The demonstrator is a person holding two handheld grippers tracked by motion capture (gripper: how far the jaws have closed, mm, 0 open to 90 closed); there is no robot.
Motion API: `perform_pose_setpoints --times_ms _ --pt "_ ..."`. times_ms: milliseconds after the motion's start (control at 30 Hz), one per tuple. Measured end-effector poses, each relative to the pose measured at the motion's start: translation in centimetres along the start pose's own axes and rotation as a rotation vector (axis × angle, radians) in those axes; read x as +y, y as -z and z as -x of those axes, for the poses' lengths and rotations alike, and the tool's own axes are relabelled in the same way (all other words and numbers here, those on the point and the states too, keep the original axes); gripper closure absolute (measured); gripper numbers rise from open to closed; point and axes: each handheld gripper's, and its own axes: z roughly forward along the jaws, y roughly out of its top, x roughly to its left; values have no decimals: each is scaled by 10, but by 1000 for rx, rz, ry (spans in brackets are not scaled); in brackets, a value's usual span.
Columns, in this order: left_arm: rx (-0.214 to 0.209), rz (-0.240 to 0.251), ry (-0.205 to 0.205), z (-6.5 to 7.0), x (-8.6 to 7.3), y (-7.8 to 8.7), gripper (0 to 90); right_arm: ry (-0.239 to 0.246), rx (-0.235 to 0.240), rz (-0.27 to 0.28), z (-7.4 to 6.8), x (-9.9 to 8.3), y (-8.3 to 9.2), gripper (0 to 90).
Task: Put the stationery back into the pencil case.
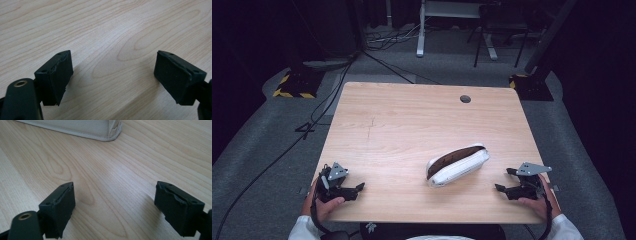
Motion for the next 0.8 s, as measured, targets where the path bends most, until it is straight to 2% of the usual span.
perform_pose_setpoints --times_ms 400,800 --pt "3 -6 -4 -1 1 0 159 -12 -16 1 -3 -2 3 175" --pt "3 -6 -4 -1 1 0 159 -14 -7 1 -2 -2 2 175"
